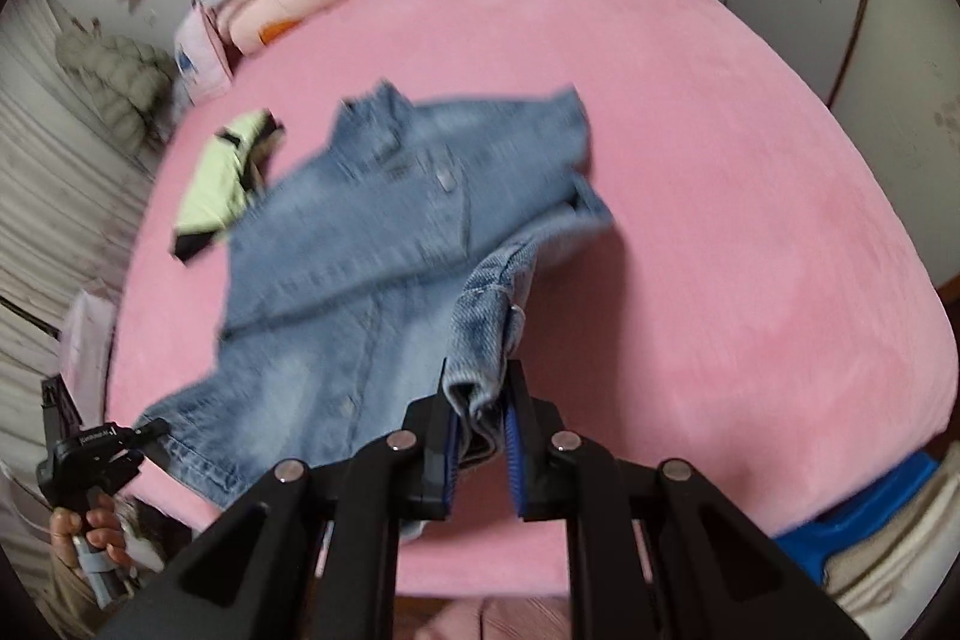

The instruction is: Fold large clothes

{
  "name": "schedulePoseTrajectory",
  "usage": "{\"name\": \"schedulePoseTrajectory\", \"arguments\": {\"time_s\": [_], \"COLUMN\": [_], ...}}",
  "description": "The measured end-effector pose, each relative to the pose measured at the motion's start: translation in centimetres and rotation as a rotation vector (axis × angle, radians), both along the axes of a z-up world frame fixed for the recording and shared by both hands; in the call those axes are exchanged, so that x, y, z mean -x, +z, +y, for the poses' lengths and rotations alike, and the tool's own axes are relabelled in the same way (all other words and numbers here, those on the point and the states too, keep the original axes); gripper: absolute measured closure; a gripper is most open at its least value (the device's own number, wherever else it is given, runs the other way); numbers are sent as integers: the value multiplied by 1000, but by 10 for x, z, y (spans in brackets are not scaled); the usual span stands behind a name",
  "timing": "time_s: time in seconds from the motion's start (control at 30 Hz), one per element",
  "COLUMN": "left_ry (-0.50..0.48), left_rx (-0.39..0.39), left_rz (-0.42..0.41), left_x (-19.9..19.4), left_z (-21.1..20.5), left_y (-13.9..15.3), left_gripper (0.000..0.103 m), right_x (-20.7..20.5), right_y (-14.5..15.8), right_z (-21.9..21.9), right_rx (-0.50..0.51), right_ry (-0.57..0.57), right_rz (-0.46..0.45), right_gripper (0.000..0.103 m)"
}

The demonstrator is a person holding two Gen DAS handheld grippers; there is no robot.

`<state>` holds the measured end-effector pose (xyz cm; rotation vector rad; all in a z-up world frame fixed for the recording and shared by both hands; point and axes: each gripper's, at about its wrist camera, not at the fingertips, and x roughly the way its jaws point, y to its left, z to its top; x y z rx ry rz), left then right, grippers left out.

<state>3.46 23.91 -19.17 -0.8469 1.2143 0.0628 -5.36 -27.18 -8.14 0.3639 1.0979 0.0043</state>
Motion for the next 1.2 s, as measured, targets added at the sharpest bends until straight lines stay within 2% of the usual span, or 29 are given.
{"name": "schedulePoseTrajectory", "arguments": {"time_s": [0.1, 0.2, 0.33, 0.4, 0.43, 0.47, 0.5, 0.57, 0.63, 0.7, 0.87, 0.97, 1.2], "left_ry": [59, 119, 160, 189, 199, 214, 213, 172, 101, 45, -85, -144, -352], "left_rx": [14, 4, -59, -79, -91, -119, -157, -256, -328, -368, -403, -412, -511], "left_rz": [-48, -62, -48, -4, 18, 22, 15, 16, 16, 22, 62, 71, -15], "left_x": [-47, -109, -192, -230, -246, -258, -267, -282, -295, -300, -309, -316, -332], "left_z": [7, 11, 12, 17, 19, 20, 20, 18, 15, 17, 16, 14, -18], "left_y": [24, 38, 30, 12, 2, -7, -12, -22, -33, -45, -92, -116, -126], "left_gripper": [94, 94, 91, 80, 69, 61, 57, 41, 40, 40, 40, 40, 40], "right_x": [-41, -96, -176, -221, -236, -257, -268, -288, -302, -311, -318, -326, -354], "right_y": [20, 25, 17, 3, -3, -14, -21, -38, -57, -81, -132, -154, -186], "right_z": [-11, -31, -52, -62, -67, -72, -74, -76, -75, -75, -79, -74, -64], "right_rx": [-50, -128, -144, -124, -111, -66, -37, -4, 0, 11, 4, 36, 104], "right_ry": [-25, -71, -138, -173, -193, -226, -237, -239, -201, -159, -71, -21, 44], "right_rz": [-51, -47, -35, -27, -28, -19, -11, 9, 35, 87, 174, 201, 214], "right_gripper": [91, 91, 91, 84, 79, 72, 69, 67, 67, 67, 67, 67, 67]}}
